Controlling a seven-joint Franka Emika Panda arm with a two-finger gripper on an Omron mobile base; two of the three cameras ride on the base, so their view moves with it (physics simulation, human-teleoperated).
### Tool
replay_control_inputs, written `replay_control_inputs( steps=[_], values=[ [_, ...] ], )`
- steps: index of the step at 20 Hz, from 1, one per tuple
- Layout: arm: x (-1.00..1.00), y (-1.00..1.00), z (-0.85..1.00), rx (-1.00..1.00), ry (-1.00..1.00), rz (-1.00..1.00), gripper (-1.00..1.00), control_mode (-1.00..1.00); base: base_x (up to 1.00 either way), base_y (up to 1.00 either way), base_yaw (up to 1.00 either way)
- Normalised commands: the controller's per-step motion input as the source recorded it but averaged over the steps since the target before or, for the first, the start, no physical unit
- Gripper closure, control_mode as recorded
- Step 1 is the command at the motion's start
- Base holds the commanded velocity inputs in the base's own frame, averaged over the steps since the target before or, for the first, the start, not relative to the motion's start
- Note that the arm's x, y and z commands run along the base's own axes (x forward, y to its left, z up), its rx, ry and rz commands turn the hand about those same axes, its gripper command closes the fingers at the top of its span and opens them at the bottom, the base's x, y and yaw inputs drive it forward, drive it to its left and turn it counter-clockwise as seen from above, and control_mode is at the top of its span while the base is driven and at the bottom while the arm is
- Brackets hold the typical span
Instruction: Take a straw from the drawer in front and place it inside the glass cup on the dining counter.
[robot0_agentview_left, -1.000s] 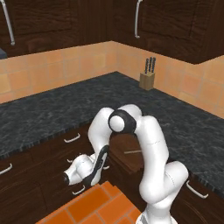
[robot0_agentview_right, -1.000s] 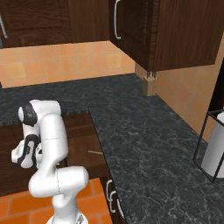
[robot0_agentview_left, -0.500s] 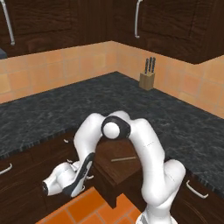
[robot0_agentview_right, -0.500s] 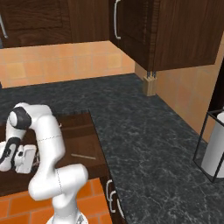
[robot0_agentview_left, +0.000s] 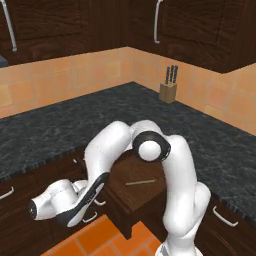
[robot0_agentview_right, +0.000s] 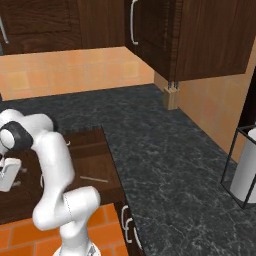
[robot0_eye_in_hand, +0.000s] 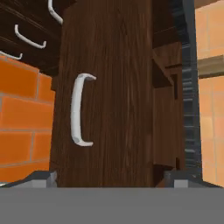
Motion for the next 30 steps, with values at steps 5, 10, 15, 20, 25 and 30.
replay_control_inputs(
  steps=[5,10,15,20,25,30],
  values=[
    [0.02,-0.76,1.0,0.35,0.01,-0.02,-1.0,-1.0,0.0,0.0,0.0],
    [0.39,-1.0,0.88,0.32,0.07,-0.07,-1.0,-1.0,0.0,0.0,0.0],
    [0.58,-1.0,0.19,0.34,0.22,-0.01,-1.0,-1.0,0.0,0.0,0.0],
    [0.59,-0.81,-0.27,0.37,0.32,0.0,-1.0,-1.0,0.0,0.0,0.0],
    [0.53,-0.12,-0.53,0.28,0.33,0.01,-1.0,-1.0,0.0,0.0,0.0],
    [0.26,0.11,-0.54,0.23,0.28,0.05,-1.0,-1.0,0.0,0.0,0.0]
  ],
)
